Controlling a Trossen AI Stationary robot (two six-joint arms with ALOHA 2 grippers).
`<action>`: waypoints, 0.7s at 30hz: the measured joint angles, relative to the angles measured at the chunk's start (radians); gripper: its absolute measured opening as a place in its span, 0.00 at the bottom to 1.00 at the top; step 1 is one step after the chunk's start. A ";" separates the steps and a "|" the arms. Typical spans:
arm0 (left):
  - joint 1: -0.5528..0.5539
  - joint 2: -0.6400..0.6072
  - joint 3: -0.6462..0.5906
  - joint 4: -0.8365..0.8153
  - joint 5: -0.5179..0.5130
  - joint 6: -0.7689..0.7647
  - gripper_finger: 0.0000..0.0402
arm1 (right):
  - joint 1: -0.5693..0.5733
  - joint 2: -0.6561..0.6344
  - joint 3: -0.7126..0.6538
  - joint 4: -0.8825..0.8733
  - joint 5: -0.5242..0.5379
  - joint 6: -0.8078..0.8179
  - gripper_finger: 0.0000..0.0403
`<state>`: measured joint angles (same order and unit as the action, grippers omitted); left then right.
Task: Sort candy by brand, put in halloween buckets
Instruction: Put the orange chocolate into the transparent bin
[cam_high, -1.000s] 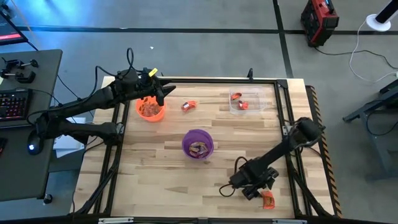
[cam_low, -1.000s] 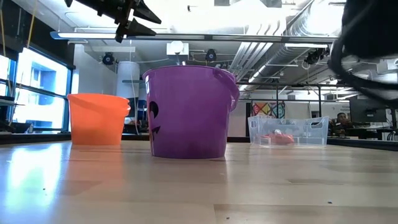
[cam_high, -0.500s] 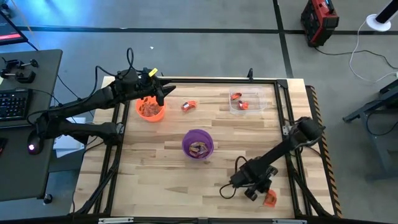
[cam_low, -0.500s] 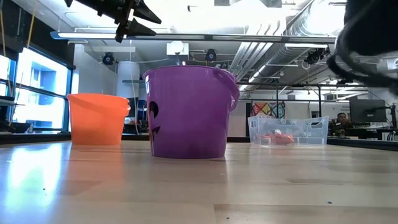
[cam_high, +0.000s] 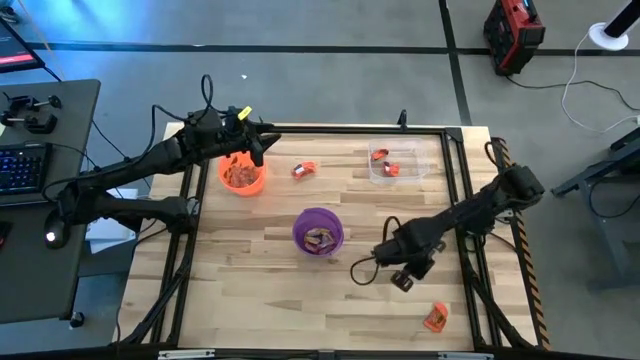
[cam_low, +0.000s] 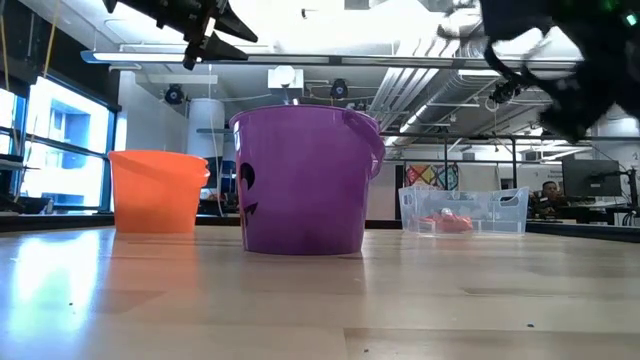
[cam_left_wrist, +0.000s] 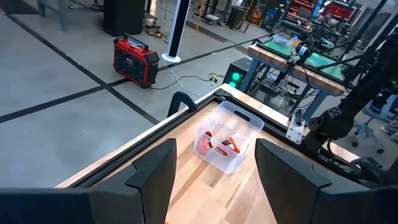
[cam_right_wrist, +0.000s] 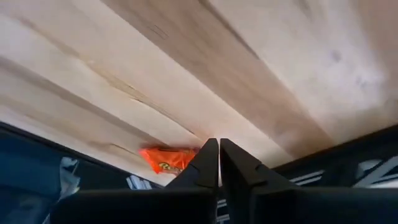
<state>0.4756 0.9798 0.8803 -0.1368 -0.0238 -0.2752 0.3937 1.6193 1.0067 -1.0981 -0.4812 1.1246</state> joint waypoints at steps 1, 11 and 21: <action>0.004 0.000 0.000 0.000 0.000 0.000 0.52 | 0.002 -0.002 -0.026 0.026 -0.026 0.022 0.02; 0.018 0.000 0.000 -0.001 0.001 0.000 0.52 | 0.193 -0.032 -0.213 0.536 -0.210 0.441 0.32; 0.018 0.000 0.000 0.000 0.001 0.016 0.52 | 0.293 -0.032 -0.223 0.413 -0.209 0.532 0.61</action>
<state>0.4934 0.9798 0.8803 -0.1368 -0.0231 -0.2596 0.6869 1.5875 0.7842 -0.6847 -0.6903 1.6571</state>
